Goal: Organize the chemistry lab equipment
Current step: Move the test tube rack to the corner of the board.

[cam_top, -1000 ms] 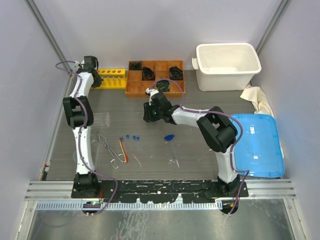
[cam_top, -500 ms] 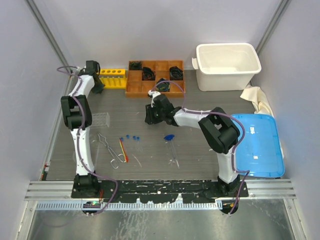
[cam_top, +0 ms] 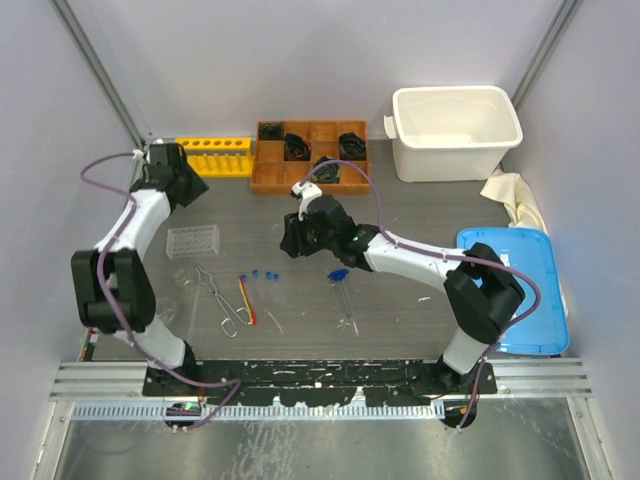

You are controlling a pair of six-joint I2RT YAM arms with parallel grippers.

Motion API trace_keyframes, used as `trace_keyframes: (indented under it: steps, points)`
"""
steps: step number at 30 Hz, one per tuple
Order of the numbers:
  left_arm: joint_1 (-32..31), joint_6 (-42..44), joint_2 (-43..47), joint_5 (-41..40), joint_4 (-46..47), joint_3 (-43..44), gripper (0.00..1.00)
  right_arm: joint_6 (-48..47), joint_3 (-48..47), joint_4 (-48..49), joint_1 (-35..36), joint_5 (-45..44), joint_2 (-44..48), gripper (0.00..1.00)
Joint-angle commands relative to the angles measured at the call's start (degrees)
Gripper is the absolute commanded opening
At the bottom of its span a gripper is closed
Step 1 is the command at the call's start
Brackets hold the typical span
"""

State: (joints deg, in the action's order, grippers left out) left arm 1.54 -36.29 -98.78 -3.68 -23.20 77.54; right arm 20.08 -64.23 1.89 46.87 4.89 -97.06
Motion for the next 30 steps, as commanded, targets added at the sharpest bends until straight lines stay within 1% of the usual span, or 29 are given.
trace_keyframes:
  steps: [1,5,8,9,11,12,16,18,24,25,26,30]
  points:
    - [-3.7,-2.7,13.3,2.7,7.6,-10.8,0.37,0.2,0.9,-1.4,2.5,-2.8,4.0,0.47]
    - [-5.7,-3.3,24.1,-2.3,7.8,-19.8,0.39,0.2,1.8,-2.7,4.1,-4.9,5.8,0.47]
    - [-5.7,-4.4,31.0,-9.8,6.7,-24.6,0.36,1.1,3.9,-2.6,4.5,-8.0,7.8,0.47]
    - [-5.7,-4.6,32.7,-13.6,6.4,-25.7,0.28,1.4,4.6,-2.4,4.5,-8.7,8.4,0.47]
    - [-5.6,-5.5,34.8,-18.2,4.4,-26.9,0.05,1.5,5.8,-2.2,4.5,-9.2,9.3,0.45]
    - [-5.6,-5.6,35.2,-20.1,3.6,-26.9,0.01,1.6,6.2,-2.2,4.5,-9.2,9.7,0.44]
    - [-5.7,-6.1,33.0,-28.0,-2.4,-24.4,0.0,1.3,7.8,-2.2,4.5,-9.8,10.8,0.41]
    - [-5.6,-6.9,30.9,-33.4,-4.4,-23.9,0.0,1.3,8.3,-2.3,4.5,-10.4,11.3,0.41]
    - [-4.7,-15.6,25.0,-49.6,-9.7,-23.7,0.0,0.7,9.0,-2.6,4.5,-10.8,12.2,0.41]
    - [-3.8,-16.3,23.7,-50.0,-10.4,-23.1,0.0,0.6,9.0,-2.8,4.5,-10.9,12.3,0.41]
    - [-2.2,-16.4,23.0,-48.7,-10.3,-22.8,0.0,0.5,9.2,-2.8,4.5,-10.9,12.3,0.41]
    - [6.3,-16.0,20.9,-35.5,-5.0,-24.6,0.0,-0.1,9.3,-3.2,4.5,-10.8,12.3,0.41]
